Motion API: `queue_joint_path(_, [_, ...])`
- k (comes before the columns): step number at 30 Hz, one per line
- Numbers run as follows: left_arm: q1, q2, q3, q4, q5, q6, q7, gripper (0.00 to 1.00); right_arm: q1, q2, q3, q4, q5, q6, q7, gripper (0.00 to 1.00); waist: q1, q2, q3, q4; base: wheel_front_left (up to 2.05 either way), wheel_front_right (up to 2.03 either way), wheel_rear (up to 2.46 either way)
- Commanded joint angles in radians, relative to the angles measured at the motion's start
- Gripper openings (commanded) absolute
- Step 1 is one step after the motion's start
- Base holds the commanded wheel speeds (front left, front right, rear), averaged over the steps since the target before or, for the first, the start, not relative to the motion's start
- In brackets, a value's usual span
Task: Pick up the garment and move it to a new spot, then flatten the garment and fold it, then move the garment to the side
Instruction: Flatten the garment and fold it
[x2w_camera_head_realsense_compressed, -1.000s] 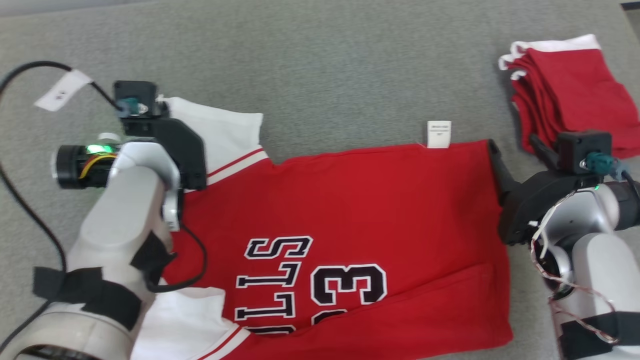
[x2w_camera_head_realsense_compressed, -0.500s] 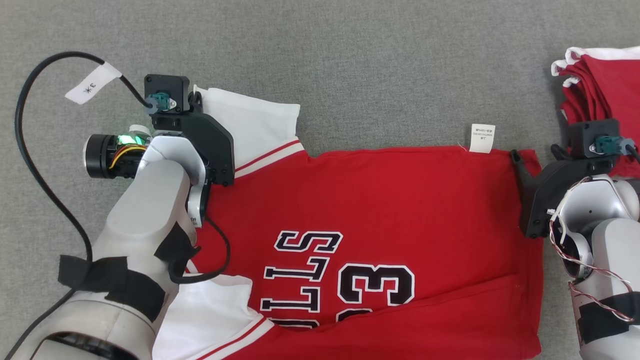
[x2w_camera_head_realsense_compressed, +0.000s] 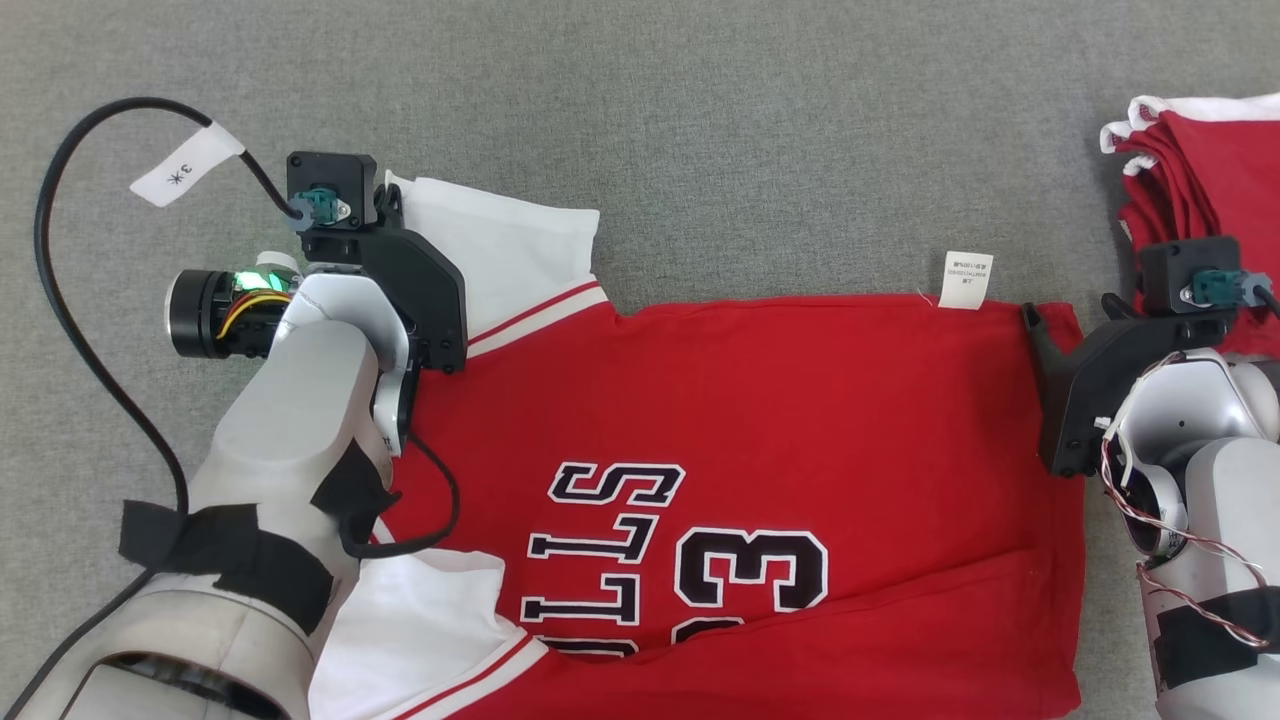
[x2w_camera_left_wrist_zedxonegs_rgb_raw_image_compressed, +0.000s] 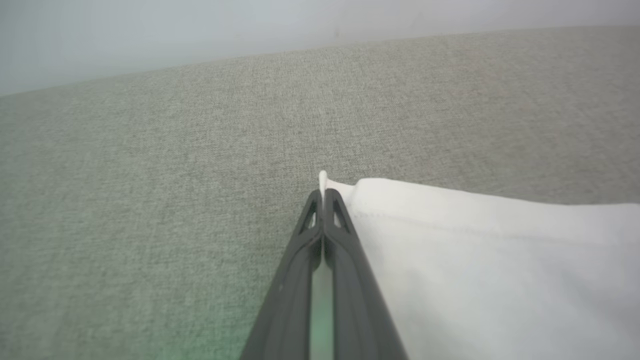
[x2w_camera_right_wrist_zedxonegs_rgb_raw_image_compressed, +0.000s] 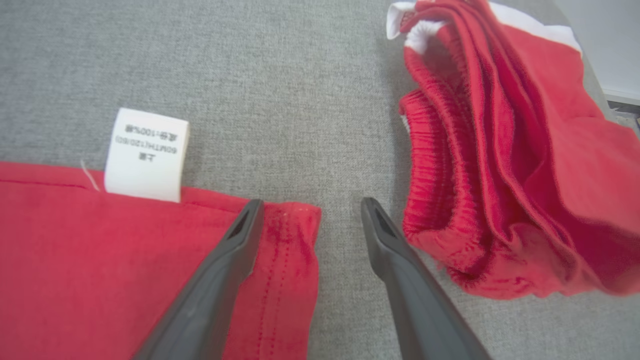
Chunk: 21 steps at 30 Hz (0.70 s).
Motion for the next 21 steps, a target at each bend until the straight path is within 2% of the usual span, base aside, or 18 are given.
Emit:
queue_joint_path(1, [-0.008, 0.000, -0.001, 0.007, -0.002, -0.004, -0.004, 0.00, 0.004, -0.002, -0.001, -0.004, -0.005, -0.003, 0.006, 1.00, 0.0000, 0.0000, -0.001, 0.000, 0.00, 0.00, 0.00])
queue_joint_path(4, [-0.012, -0.001, -0.002, 0.015, -0.006, -0.006, -0.011, 0.00, 0.005, -0.009, 0.010, -0.025, 0.003, -0.003, 0.051, 1.00, 0.0000, 0.0000, -0.004, -0.001, 0.00, 0.00, 0.00])
queue_joint_path(5, [-0.012, -0.001, -0.003, 0.017, -0.006, -0.009, -0.014, 0.00, 0.009, -0.014, 0.018, -0.031, 0.006, -0.003, 0.071, 0.97, 0.0000, 0.0000, -0.005, -0.001, 0.00, 0.00, 0.00])
queue_joint_path(6, [-0.013, -0.001, -0.003, 0.020, -0.008, -0.012, -0.013, 0.00, 0.012, -0.020, 0.022, -0.040, 0.011, -0.003, 0.088, 0.89, 0.0000, 0.0000, -0.006, -0.001, 0.00, 0.00, 0.00])
queue_joint_path(7, [-0.013, -0.001, -0.004, 0.022, -0.010, -0.014, -0.014, 0.00, 0.015, -0.025, 0.024, -0.051, 0.016, -0.003, 0.101, 0.87, 0.0000, 0.0000, -0.007, -0.001, 0.00, 0.00, 0.00])
queue_joint_path(9, [-0.014, -0.001, -0.006, 0.026, -0.013, -0.014, -0.016, 0.00, 0.021, -0.028, 0.018, -0.074, 0.022, -0.003, 0.122, 0.90, 0.0000, 0.0000, -0.008, -0.001, 0.00, 0.00, 0.00])
queue_joint_path(11, [-0.016, -0.001, -0.007, 0.030, -0.015, -0.019, -0.015, 0.00, 0.033, -0.029, 0.008, -0.097, 0.024, -0.003, 0.144, 1.00, 0.0000, 0.0000, -0.009, -0.001, 0.00, 0.00, 0.00])
queue_joint_path(15, [-0.021, 0.000, -0.010, 0.034, -0.019, -0.024, -0.013, 0.00, 0.046, -0.047, 0.012, -0.121, 0.018, -0.003, 0.185, 1.00, 0.0000, 0.0000, -0.006, -0.001, 0.00, 0.00, 0.00])
queue_joint_path(17, [-0.026, 0.000, -0.012, 0.037, -0.021, -0.022, -0.015, 0.00, 0.042, -0.048, 0.021, -0.116, 0.030, -0.003, 0.197, 0.96, 0.0000, 0.0000, -0.002, 0.001, 0.00, 0.00, 0.00])
queue_joint_path(20, [-0.028, -0.001, -0.020, 0.040, -0.015, -0.023, -0.019, 0.00, 0.028, -0.085, 0.054, -0.089, 0.029, -0.003, 0.206, 0.93, 0.0000, 0.0000, 0.000, 0.007, 0.00, 0.00, 0.00])
queue_joint_path(21, [-0.027, -0.002, -0.021, 0.040, -0.017, -0.024, -0.019, 0.00, 0.025, -0.092, 0.065, -0.078, 0.031, -0.003, 0.209, 0.84, 0.0000, 0.0000, 0.000, 0.009, 0.00, 0.00, 0.00])
